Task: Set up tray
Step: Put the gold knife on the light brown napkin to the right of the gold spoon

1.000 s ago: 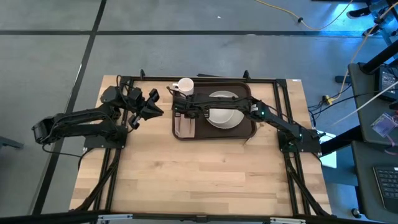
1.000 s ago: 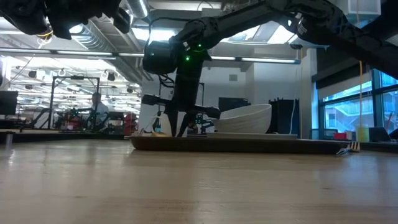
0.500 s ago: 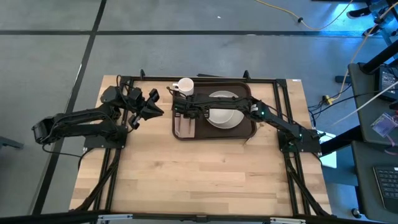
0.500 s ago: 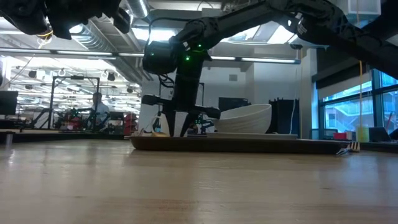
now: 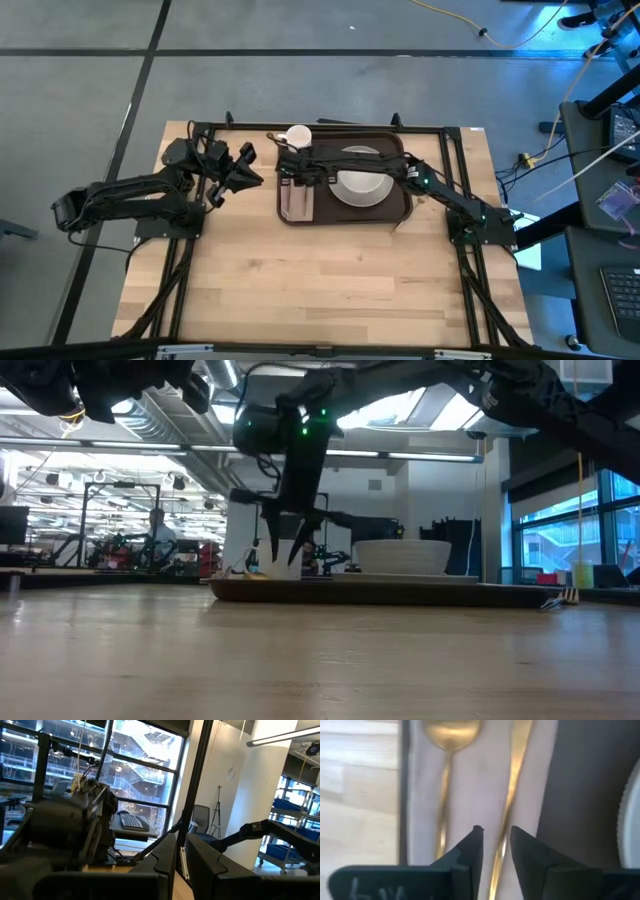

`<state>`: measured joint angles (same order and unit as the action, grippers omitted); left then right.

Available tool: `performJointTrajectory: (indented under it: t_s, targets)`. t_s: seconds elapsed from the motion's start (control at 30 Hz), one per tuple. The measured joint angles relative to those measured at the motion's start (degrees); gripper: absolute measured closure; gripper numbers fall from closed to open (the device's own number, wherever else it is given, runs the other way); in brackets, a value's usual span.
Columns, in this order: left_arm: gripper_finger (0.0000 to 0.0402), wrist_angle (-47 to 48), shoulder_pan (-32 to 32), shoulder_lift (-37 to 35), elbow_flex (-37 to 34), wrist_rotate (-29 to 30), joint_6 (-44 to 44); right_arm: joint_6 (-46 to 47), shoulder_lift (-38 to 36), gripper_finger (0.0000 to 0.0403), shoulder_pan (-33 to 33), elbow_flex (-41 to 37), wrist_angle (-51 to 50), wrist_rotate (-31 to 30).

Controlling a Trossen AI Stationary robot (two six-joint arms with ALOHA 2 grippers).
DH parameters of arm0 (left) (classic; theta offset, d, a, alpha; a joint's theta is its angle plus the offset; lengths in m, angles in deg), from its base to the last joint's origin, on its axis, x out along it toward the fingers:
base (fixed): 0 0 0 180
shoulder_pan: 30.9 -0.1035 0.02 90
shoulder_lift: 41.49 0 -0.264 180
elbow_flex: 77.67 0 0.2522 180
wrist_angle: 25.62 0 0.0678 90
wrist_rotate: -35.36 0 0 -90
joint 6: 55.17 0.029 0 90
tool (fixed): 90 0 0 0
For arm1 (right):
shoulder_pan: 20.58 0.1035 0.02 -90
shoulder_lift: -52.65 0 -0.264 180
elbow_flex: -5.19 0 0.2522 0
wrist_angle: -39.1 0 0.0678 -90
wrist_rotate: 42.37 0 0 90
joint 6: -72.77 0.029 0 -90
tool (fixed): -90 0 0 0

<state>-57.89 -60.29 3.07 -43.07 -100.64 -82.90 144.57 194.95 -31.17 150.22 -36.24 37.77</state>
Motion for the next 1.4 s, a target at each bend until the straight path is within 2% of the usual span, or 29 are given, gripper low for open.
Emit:
performJointTrajectory:
  t_s: [0.1, 0.23, 0.43, 0.63, 0.8, 0.93, 1.07, 1.13, 1.23, 1.4]
  targets:
    - [0.0366, 0.0, -0.3, 0.0, 0.0, 0.0, 0.0, -3.5, 0.0, 0.0304, 0.4, 3.8, -4.3, -0.4]
    - [0.0366, 0.0, -1.9, -0.2, 0.0, 0.0, 0.0, -8.0, -4.8, 0.0304, 1.6, 2.9, -7.0, -1.6]
    - [0.0366, 0.0, -4.6, -0.2, 0.0, -0.1, -1.5, -14.0, -12.0, 0.0304, 5.5, 3.5, -16.9, -0.2]
    - [0.0366, 0.8, -5.2, -0.2, 0.0, 0.0, -1.5, -8.2, -17.5, 0.0304, 12.5, 3.5, -28.7, -0.5]
    - [0.0366, 5.1, -5.2, 0.0, 0.0, 1.1, 0.5, -4.9, -20.9, 0.0304, 19.2, 3.4, -28.4, -1.2]
    - [0.0366, 10.1, -5.2, 0.2, 0.0, 2.0, 0.9, -1.3, -25.3, 0.0304, 23.2, 0.6, -28.4, -6.2]
    - [0.0368, 19.8, -4.3, 0.2, 0.0, 2.7, 2.7, 2.8, -33.5, 0.0304, 26.0, -7.0, -28.5, -11.0]
    - [0.0373, 27.9, -3.0, 0.3, 0.0, 6.4, 7.2, 5.2, -37.7, 0.0304, 26.9, -12.3, -28.4, -12.4]
    - [0.0388, 37.8, -0.1, 2.0, 1.1, 15.0, 15.6, 9.1, -43.3, 0.0304, 27.7, -20.3, -28.4, -15.7]
    - [0.0398, 50.1, 5.2, 9.7, 8.6, 25.8, 23.4, 12.8, -49.5, 0.0304, 27.1, -31.0, -27.2, -16.8]
